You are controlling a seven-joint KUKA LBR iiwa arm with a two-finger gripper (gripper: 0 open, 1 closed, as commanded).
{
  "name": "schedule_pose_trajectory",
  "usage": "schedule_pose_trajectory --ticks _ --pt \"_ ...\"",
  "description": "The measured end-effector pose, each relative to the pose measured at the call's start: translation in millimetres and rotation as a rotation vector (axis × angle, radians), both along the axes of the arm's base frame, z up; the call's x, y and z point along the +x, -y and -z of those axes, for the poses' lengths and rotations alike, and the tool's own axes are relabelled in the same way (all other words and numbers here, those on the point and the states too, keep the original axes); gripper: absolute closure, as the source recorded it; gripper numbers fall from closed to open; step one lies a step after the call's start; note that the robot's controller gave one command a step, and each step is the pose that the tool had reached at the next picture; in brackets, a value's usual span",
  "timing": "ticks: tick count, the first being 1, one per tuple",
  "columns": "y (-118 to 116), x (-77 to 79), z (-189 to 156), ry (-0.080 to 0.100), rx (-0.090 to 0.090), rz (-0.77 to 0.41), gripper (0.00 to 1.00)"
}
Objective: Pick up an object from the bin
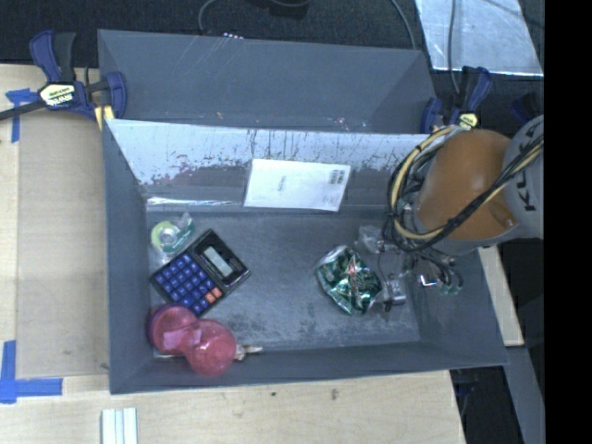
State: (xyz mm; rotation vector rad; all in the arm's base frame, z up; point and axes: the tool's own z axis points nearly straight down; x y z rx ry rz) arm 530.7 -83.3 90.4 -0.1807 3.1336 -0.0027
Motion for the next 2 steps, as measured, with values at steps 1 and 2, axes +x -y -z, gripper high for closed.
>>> schedule_pose_trajectory --ticks 1,2 --pt "-27.3 -17.8 20.6 0.004 0.001 -0.012 0.0" --pt "-41.2 -10.7 19.6 0.007 -0.001 -0.194 1.0"
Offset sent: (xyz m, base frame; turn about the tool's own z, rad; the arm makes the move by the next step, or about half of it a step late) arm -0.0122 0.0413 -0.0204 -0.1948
